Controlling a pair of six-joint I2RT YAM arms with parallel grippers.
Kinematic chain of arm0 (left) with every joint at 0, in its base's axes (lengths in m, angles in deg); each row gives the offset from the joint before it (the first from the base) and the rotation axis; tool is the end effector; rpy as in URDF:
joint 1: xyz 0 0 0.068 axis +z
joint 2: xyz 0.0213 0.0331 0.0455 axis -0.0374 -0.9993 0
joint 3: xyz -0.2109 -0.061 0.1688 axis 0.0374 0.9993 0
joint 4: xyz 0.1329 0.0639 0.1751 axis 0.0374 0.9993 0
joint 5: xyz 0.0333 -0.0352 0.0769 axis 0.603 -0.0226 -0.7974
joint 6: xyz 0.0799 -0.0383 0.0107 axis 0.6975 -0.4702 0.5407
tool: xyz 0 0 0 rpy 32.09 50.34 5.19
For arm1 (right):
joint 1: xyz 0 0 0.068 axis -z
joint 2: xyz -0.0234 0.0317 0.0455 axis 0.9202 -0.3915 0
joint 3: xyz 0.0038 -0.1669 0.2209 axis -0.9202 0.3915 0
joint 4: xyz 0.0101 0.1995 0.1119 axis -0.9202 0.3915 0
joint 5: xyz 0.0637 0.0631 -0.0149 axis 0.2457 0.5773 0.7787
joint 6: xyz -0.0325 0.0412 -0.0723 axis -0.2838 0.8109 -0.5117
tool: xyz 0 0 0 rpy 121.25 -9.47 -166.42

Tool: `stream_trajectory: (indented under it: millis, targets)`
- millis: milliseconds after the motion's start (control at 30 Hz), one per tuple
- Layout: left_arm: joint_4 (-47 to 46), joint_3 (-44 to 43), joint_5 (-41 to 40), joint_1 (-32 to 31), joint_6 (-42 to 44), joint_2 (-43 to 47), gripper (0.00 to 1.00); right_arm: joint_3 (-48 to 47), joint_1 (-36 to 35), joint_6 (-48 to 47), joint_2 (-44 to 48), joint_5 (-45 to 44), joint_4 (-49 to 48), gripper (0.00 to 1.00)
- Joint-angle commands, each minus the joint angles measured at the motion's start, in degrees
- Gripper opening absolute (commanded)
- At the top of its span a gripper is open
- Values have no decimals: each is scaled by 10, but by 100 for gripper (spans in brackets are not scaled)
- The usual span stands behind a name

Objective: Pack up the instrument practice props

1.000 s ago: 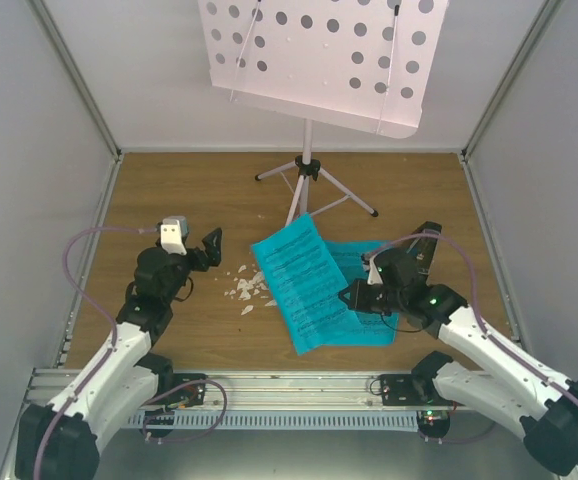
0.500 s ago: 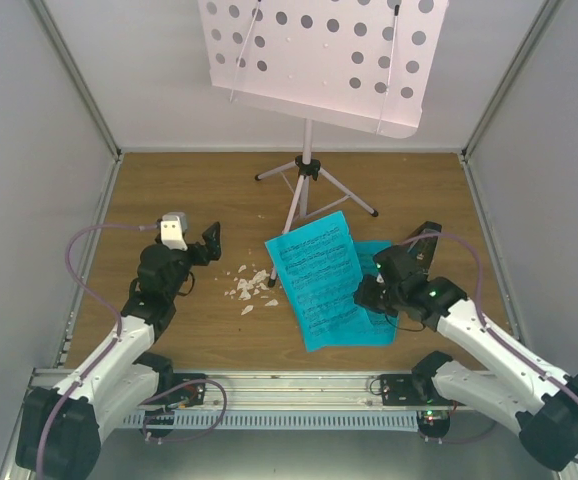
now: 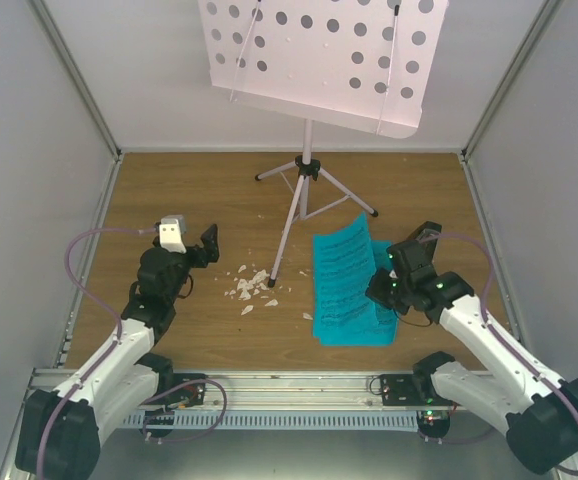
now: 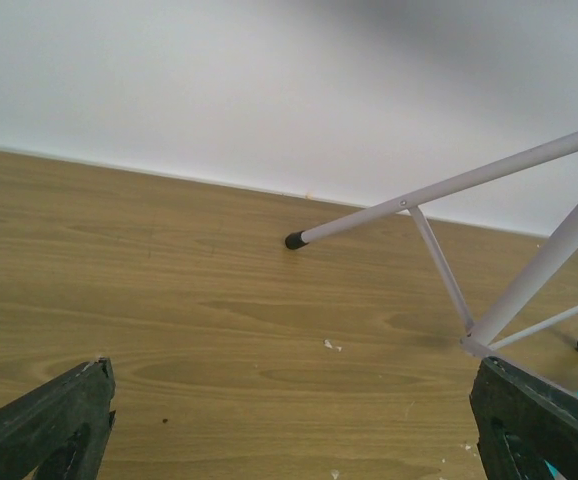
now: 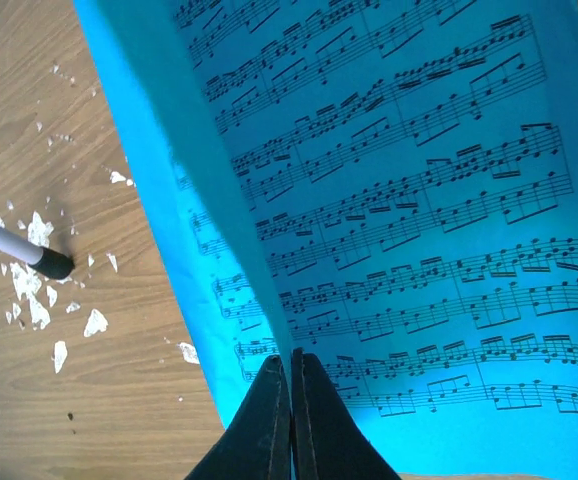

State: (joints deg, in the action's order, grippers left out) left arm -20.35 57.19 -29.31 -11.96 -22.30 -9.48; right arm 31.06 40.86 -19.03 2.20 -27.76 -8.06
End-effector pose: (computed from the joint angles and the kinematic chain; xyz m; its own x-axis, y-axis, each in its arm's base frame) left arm 0.2009 -0.0463 0.2393 -0.2054 -0.2510 -0.9460 0.1395 0.9492 -0.2821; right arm 0.1346 0.0776 0.2039 -0.8379 0.5155 -0.1794 0.3802 0.7870 0.4858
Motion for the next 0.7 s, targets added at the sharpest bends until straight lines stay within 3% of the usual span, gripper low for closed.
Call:
stream_trajectory:
  millis: [0, 667]
  targets:
    - [-37, 7, -18, 0, 8, 11, 97, 11, 24, -21, -2, 11, 14, 0]
    - [-27, 7, -21, 0, 9, 21, 97, 24, 56, -103, -60, 9, 21, 3]
